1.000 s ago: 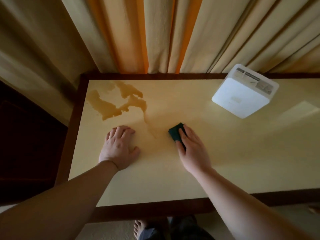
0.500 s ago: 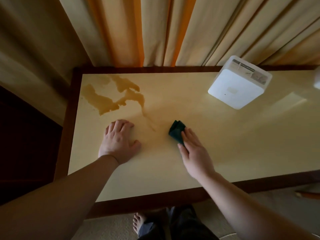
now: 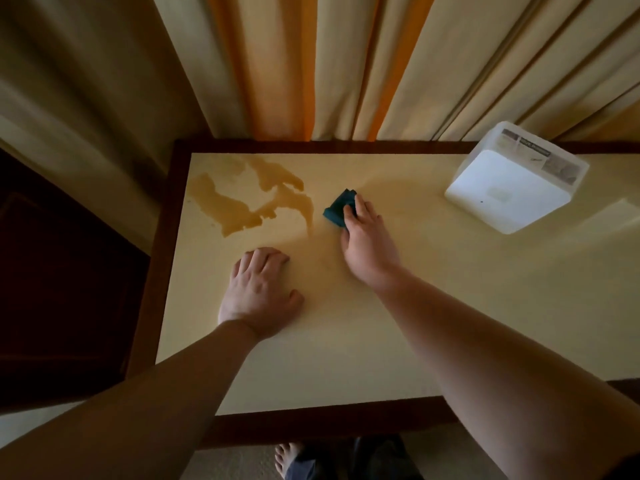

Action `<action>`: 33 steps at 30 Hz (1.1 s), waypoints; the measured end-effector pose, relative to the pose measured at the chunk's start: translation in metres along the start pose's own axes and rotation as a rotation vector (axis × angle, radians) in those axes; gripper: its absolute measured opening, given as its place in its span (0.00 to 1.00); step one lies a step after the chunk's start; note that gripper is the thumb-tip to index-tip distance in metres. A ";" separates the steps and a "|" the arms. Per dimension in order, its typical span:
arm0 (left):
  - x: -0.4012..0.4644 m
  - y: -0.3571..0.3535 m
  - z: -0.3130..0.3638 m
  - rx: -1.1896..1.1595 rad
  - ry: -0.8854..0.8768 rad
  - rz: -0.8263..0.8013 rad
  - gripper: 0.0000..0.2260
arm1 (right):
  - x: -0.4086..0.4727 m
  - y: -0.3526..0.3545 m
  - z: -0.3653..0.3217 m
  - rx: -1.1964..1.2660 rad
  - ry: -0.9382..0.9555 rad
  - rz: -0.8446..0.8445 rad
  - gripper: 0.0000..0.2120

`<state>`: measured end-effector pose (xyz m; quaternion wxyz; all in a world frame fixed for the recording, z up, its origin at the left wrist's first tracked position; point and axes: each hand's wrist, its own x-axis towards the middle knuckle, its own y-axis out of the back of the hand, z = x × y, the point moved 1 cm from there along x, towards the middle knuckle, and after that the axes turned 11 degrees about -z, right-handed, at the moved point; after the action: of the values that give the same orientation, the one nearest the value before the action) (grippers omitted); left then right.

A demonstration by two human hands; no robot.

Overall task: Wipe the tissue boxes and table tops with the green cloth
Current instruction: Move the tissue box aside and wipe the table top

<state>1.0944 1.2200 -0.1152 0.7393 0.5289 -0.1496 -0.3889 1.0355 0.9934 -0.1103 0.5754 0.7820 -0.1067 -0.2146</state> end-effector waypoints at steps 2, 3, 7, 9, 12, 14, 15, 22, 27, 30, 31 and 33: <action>0.000 0.000 -0.001 0.013 -0.008 -0.003 0.32 | -0.015 -0.001 0.012 0.011 0.049 0.023 0.25; -0.001 0.000 -0.001 0.020 -0.008 -0.008 0.32 | -0.026 -0.004 0.015 0.016 0.064 0.028 0.25; -0.001 0.001 0.000 0.021 0.005 -0.010 0.32 | -0.048 -0.018 0.014 0.112 0.141 0.085 0.24; -0.001 0.001 0.002 0.010 0.021 -0.009 0.32 | -0.032 -0.019 0.013 0.154 0.132 0.175 0.22; -0.001 0.000 0.003 0.004 0.034 0.003 0.32 | 0.009 -0.007 0.004 0.222 0.045 0.192 0.21; -0.001 0.000 0.003 0.016 0.040 0.010 0.33 | 0.033 -0.001 -0.011 0.209 0.076 0.110 0.22; -0.001 -0.001 0.003 0.023 0.042 0.018 0.34 | 0.041 0.000 -0.019 0.179 0.133 0.066 0.22; -0.003 -0.001 0.003 0.008 0.077 0.063 0.38 | -0.011 -0.024 -0.021 0.084 0.503 0.009 0.22; -0.003 -0.002 0.002 -0.012 0.124 0.073 0.40 | -0.044 -0.019 0.037 0.066 0.450 0.086 0.18; -0.002 -0.003 0.002 -0.013 0.126 0.069 0.40 | -0.017 -0.005 0.061 0.017 0.295 0.103 0.19; -0.002 -0.003 0.002 -0.015 0.123 0.070 0.40 | -0.003 0.000 0.061 0.015 0.254 0.097 0.20; -0.002 -0.002 0.001 -0.029 0.124 0.070 0.41 | 0.025 0.008 0.047 0.066 0.180 0.045 0.21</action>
<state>1.0913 1.2201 -0.1164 0.7679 0.5355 -0.1164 -0.3316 1.0362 0.9403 -0.1201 0.5611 0.8142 -0.0792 -0.1266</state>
